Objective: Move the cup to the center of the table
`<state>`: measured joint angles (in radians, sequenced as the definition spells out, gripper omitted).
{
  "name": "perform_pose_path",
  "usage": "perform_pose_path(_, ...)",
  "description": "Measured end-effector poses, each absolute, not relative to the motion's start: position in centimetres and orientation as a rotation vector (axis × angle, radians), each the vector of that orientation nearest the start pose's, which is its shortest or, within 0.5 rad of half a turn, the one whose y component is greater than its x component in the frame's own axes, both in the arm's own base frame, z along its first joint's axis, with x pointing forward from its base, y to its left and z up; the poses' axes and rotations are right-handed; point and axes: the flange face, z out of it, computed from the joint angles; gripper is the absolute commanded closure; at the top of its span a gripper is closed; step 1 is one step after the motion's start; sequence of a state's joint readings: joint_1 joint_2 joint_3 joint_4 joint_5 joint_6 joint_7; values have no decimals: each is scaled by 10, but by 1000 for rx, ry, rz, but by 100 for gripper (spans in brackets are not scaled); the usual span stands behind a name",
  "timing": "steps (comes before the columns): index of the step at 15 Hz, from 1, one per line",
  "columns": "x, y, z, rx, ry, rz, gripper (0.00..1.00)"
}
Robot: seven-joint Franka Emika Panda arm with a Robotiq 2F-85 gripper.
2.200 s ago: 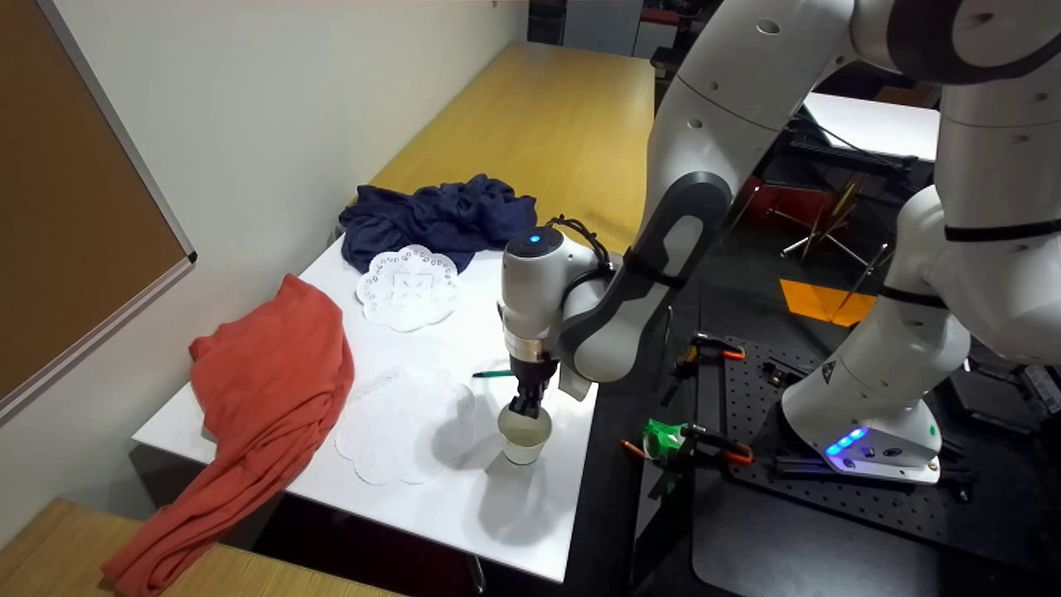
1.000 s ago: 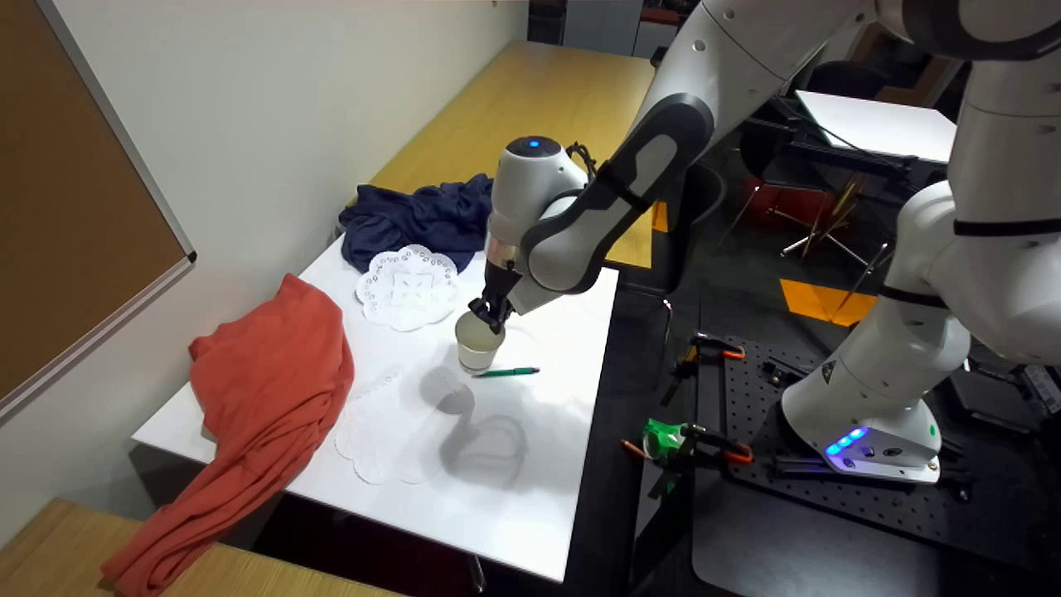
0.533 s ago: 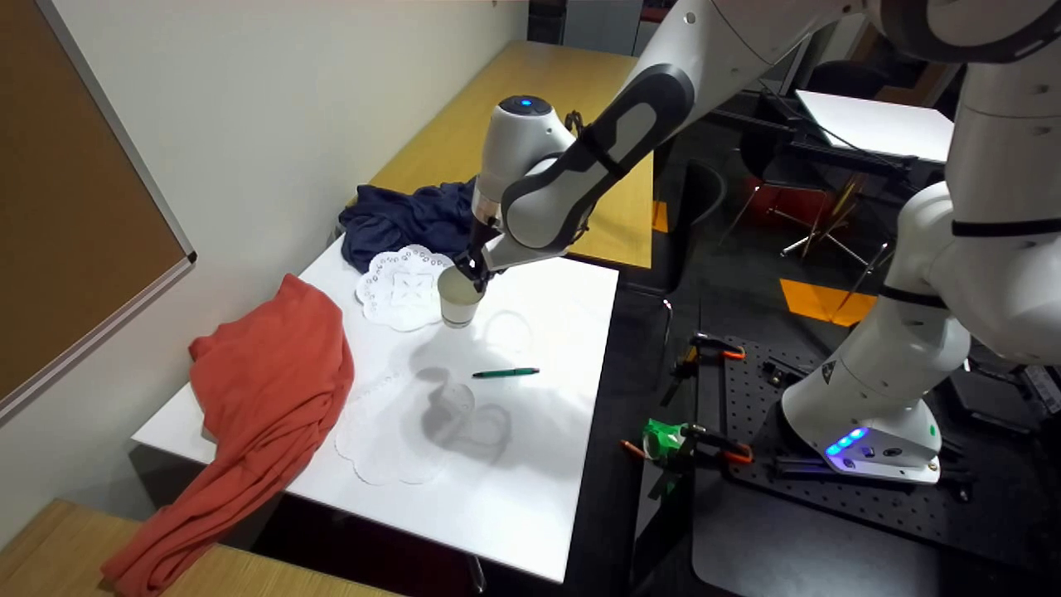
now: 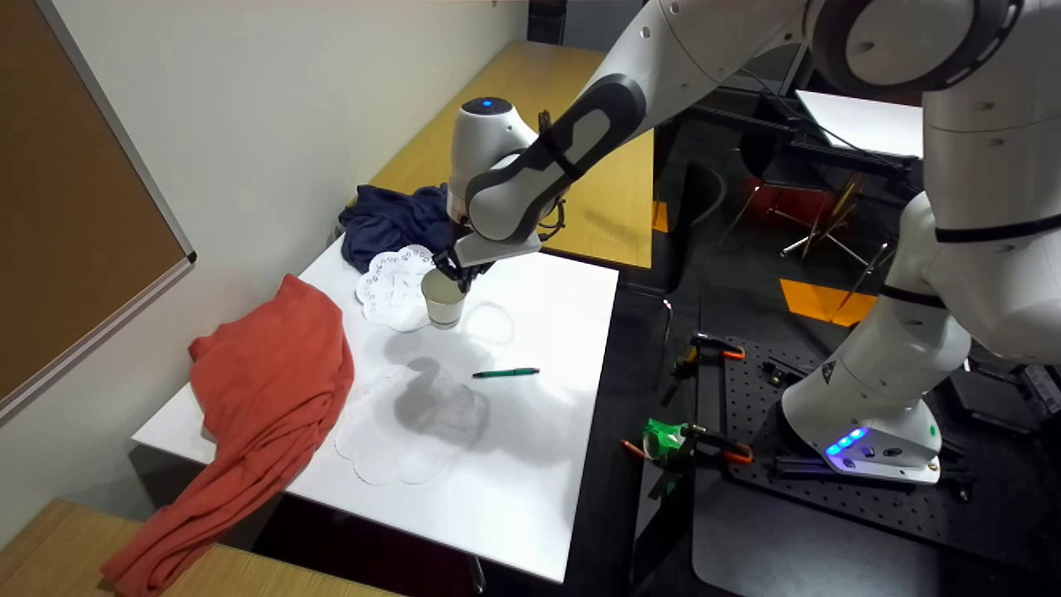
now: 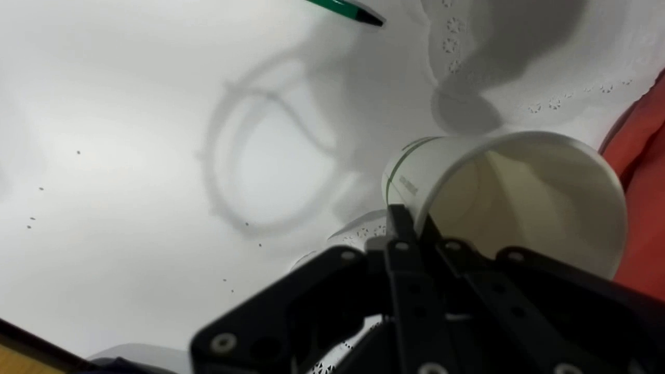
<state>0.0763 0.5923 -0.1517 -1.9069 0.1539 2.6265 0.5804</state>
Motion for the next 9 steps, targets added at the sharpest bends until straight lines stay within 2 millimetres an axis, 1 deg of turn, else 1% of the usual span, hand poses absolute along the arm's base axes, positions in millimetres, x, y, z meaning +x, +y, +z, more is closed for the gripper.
perform_pose_path(3,652,-44,179,-2895,1136,-160,99)
perform_pose_path(8,661,-48,137,-2914,1152,-89,99)
perform_pose_path(9,663,-49,130,-2917,1154,-81,71)
